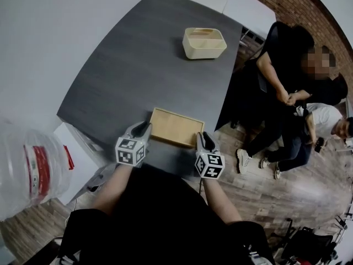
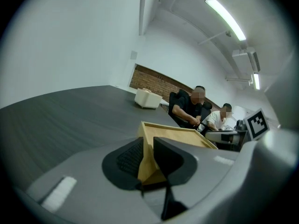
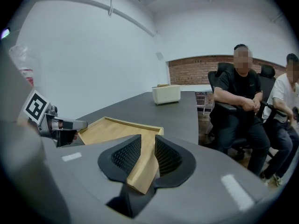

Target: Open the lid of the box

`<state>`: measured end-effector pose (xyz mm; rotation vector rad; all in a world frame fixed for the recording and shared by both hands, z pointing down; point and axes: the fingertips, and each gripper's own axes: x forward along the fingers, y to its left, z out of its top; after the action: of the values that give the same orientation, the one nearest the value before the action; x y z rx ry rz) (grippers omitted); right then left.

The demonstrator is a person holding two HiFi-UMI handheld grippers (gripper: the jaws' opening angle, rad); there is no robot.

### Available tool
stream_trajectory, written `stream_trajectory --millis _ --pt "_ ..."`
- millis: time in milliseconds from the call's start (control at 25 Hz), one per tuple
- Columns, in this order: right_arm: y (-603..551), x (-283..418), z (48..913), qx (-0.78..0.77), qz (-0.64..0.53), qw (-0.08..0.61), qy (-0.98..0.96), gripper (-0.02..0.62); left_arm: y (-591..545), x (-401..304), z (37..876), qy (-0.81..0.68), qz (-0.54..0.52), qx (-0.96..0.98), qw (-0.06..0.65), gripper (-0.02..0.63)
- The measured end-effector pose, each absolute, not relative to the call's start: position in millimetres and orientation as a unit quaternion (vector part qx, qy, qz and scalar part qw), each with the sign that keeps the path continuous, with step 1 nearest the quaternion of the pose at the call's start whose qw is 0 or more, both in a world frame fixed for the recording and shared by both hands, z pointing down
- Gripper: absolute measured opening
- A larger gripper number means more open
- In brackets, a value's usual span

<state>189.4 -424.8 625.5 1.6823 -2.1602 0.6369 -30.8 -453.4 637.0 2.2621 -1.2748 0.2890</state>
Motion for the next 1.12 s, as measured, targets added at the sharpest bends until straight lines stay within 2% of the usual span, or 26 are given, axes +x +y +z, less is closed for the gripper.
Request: stream_trajectory --millis 960,1120 --pt "-419.8 213.1 637.0 0.611 0.231 0.194 -0.732 0.066 -453.9 -32.3 640.4 -0.487 0.153 0.82 0.26 0.067" --pt "-416.3 229.6 636.9 0.622 0.233 0.192 -0.722 0.058 -453.4 -30.7 639.7 -0.487 0.157 0.82 0.256 0.031"
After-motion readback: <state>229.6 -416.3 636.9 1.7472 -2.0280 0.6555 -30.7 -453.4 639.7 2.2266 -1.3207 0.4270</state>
